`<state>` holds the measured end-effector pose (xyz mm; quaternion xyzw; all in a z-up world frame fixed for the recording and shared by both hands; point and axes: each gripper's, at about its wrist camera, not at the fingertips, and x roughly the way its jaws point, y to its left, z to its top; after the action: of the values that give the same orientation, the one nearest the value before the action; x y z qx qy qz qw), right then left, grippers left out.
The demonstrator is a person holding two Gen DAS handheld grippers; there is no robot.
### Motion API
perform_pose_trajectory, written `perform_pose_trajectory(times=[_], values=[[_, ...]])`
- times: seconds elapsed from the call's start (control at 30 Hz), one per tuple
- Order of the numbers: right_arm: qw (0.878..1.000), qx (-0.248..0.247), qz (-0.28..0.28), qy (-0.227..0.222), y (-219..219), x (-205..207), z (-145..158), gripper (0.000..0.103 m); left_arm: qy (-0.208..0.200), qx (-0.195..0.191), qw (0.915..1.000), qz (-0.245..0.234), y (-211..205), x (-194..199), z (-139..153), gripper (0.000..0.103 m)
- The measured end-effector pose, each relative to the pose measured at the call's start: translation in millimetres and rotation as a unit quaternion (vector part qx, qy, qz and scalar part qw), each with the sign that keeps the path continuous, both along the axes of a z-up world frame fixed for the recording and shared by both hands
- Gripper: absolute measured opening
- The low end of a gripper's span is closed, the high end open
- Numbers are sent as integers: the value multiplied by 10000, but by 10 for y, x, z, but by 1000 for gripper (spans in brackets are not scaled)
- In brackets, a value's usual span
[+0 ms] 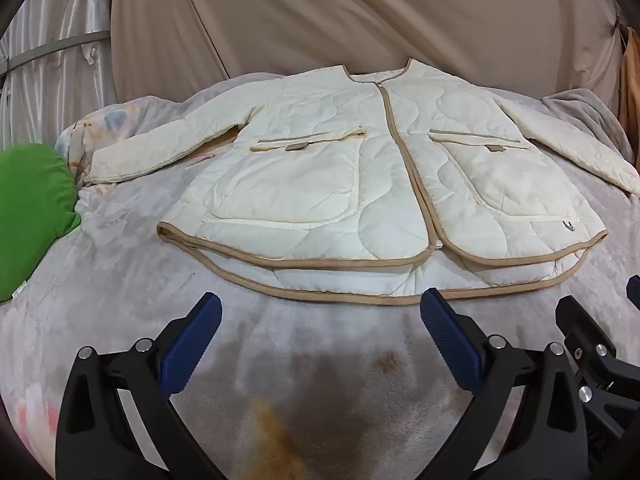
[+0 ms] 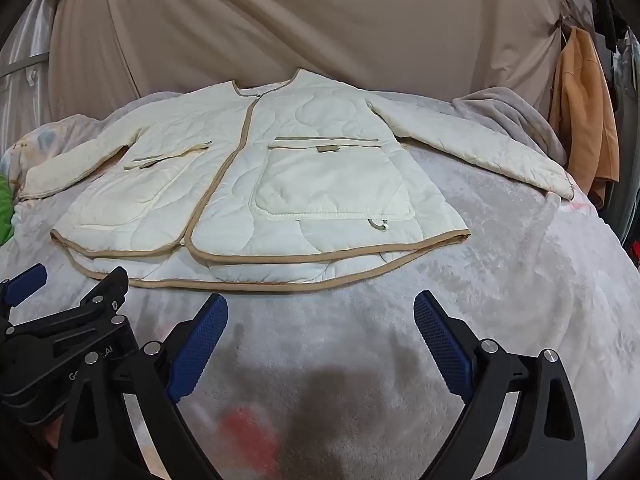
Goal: Fold large clothes
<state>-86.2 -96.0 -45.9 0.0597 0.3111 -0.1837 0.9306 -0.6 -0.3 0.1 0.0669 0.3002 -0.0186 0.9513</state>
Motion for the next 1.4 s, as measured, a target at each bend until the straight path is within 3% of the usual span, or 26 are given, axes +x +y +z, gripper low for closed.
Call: perform_pose_trajectory(times=[1.4], values=[[10000, -56, -23, 67, 43, 16, -20, 93, 65, -23, 10000, 25, 3, 2, -12, 97]])
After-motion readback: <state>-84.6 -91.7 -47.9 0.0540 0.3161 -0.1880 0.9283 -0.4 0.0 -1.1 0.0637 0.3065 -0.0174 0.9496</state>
